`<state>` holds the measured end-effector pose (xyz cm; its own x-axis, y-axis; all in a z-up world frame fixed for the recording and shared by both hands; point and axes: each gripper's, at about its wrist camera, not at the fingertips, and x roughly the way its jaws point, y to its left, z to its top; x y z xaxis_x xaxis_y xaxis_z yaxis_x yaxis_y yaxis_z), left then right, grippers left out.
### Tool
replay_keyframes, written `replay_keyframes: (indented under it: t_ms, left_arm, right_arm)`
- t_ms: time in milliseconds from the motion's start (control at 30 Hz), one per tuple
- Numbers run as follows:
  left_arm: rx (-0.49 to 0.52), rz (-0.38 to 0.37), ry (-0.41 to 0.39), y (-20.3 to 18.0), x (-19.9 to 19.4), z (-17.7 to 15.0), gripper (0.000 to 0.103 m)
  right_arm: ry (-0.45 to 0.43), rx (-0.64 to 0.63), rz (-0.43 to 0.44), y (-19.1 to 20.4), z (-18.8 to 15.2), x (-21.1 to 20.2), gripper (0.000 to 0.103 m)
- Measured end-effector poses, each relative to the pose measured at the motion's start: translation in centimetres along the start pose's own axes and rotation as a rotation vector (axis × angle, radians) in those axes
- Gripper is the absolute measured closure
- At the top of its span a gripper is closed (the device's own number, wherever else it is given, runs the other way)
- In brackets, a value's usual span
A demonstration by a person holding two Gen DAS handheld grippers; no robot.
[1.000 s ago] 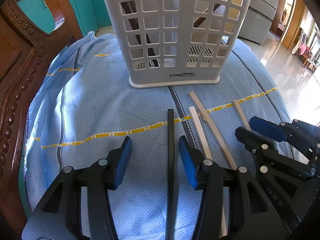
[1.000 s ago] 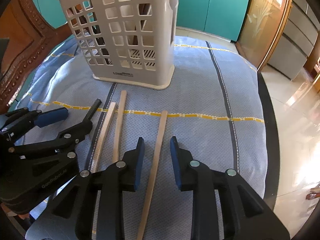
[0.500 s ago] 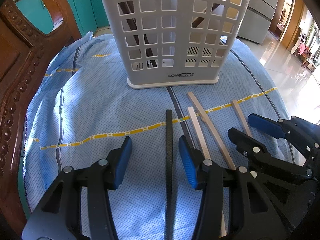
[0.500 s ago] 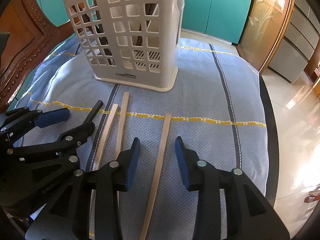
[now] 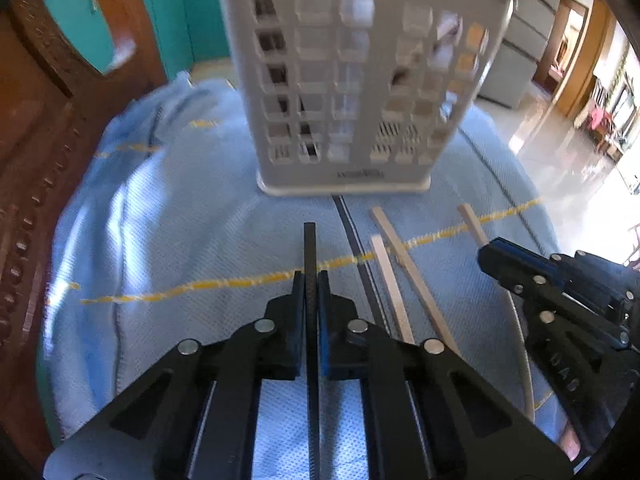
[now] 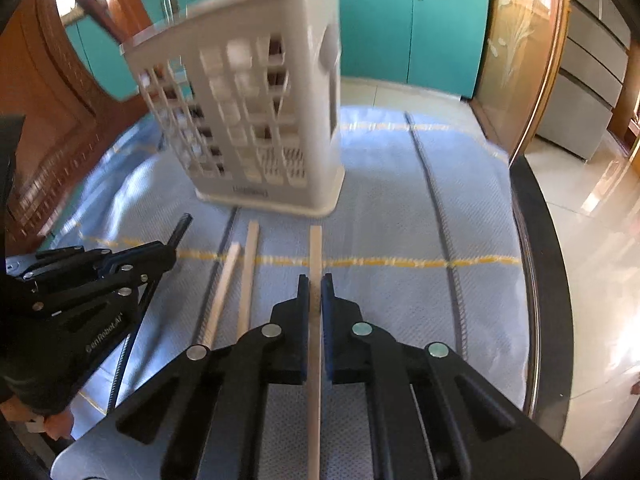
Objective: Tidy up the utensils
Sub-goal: 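Raise both chopsticks over the caddy and release them inside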
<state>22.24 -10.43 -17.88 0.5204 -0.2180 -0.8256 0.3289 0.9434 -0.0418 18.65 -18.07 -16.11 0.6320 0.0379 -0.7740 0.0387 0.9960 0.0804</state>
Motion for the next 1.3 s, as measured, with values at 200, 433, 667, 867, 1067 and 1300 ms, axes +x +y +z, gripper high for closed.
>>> replay_keyframes:
  t_ms: [200,433,667,867,1067,1300]
  left_arm:
    - [-0.027,-0.005,-0.135,0.9,-3.4,0.8,0.096]
    - [-0.052,-0.098,-0.289,1.9,-9.6,1.3,0.096]
    - [-0.086,-0.145,-0.459,3.0,-16.4,2.5,0.096]
    - [-0.089,-0.176,-0.621,3.2,-22.7,5.5,0.096]
    - [-0.148,-0.205,-0.741,4.2,-26.3,10.5,0.096]
    - [-0.219,-0.142,-0.780,4.5,-24.1,13.2,0.096]
  right_arm:
    - [-0.097,0.034,0.027,-0.7,0.6,-2.2,0.096]
    - [-0.235,0.054,0.102,-1.4,1.2,-7.0,0.096]
    - [-0.443,0.081,0.197,-2.5,2.7,-15.1,0.096]
    - [-0.570,0.130,0.270,-3.5,7.2,-19.0,0.096]
    - [-0.706,0.248,0.323,-4.9,12.5,-20.8,0.096]
    - [-0.774,0.245,0.199,-4.2,13.1,-19.2,0.096]
